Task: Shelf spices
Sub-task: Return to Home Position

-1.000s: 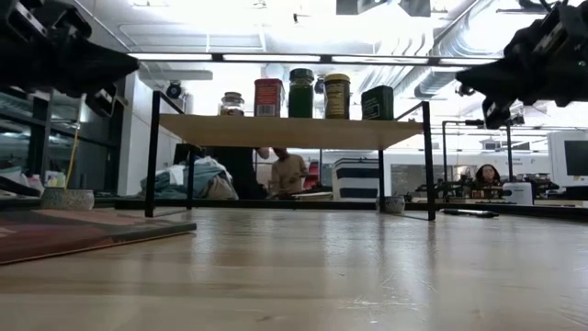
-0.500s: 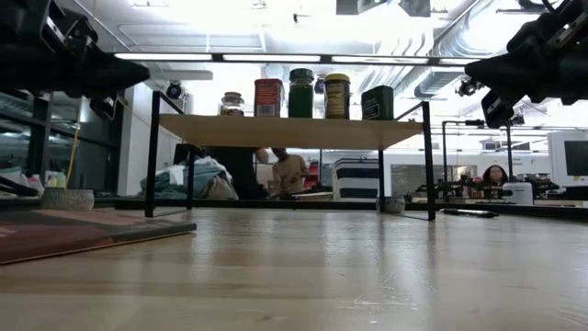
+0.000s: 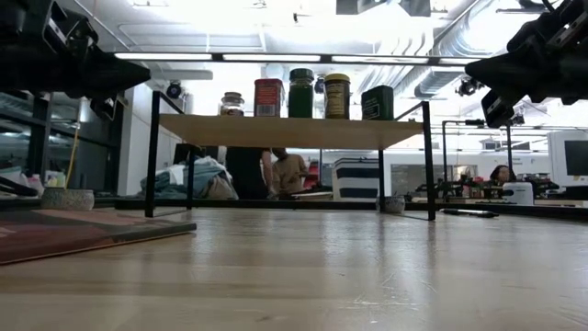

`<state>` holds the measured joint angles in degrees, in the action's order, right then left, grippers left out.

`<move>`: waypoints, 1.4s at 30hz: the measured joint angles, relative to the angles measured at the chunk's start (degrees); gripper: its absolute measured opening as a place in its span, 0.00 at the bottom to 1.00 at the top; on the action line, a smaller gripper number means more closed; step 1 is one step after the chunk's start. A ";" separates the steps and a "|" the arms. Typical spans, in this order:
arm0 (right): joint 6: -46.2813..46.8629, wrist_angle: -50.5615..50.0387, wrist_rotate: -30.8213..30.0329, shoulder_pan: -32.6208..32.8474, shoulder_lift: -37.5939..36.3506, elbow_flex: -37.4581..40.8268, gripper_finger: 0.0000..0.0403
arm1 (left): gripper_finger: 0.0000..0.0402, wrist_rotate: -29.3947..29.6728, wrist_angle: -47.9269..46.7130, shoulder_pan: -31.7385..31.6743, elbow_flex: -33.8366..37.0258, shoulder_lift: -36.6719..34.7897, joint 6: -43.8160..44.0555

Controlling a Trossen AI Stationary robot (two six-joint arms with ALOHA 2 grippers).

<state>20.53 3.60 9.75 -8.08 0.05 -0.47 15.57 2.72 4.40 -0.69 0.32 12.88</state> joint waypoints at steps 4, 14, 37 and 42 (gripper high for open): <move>0.01 -0.42 0.01 0.00 0.33 0.00 0.00 | 0.01 0.02 0.00 0.00 0.00 0.02 0.00; 0.02 -0.90 0.03 0.00 0.33 0.00 0.00 | 0.01 0.02 0.02 0.00 0.00 0.02 0.00; 0.00 -0.92 0.02 0.00 0.35 0.00 0.00 | 0.01 0.04 0.07 0.00 0.00 0.02 0.00; 0.00 -0.92 0.03 0.00 0.35 0.00 0.00 | 0.01 0.04 0.07 0.00 0.00 0.02 0.00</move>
<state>20.53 2.68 9.78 -8.08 0.40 -0.47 15.62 2.79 4.40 -0.69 0.34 12.88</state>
